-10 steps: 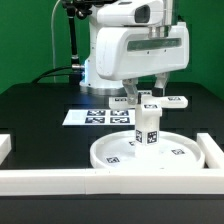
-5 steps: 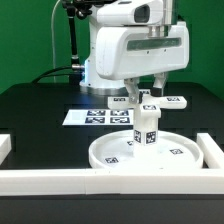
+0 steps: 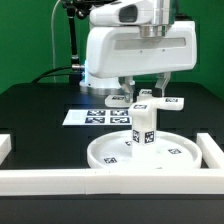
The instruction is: Assemble round table
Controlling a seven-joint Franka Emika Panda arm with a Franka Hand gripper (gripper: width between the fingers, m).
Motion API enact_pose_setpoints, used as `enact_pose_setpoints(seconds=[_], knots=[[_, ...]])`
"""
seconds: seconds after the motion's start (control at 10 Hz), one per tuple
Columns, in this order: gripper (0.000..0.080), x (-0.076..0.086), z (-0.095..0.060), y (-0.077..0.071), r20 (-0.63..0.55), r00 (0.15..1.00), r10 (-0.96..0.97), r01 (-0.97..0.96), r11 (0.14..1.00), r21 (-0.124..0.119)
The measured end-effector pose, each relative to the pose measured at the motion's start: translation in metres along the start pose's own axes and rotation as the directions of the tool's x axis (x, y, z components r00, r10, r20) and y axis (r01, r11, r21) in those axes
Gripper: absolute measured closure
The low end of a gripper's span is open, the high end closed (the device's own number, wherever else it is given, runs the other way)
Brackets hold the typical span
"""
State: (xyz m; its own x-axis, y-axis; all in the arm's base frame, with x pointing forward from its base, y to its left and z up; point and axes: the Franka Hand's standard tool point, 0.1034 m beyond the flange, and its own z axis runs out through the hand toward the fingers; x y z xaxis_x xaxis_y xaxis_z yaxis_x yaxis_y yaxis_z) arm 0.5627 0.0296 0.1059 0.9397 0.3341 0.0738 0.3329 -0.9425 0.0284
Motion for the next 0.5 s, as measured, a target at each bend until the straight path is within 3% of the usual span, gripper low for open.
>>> enact_pose_setpoints(seconds=[0.2,0.5], knots=[[0.0374,-0.0017,-0.0005,0.0003,-0.049,0.982,0.183,-0.184,0.983,-0.011],[0.0374,0.0020,-0.0013,-0.0018,-0.083,0.856,0.510,-0.510,0.860,0.014]])
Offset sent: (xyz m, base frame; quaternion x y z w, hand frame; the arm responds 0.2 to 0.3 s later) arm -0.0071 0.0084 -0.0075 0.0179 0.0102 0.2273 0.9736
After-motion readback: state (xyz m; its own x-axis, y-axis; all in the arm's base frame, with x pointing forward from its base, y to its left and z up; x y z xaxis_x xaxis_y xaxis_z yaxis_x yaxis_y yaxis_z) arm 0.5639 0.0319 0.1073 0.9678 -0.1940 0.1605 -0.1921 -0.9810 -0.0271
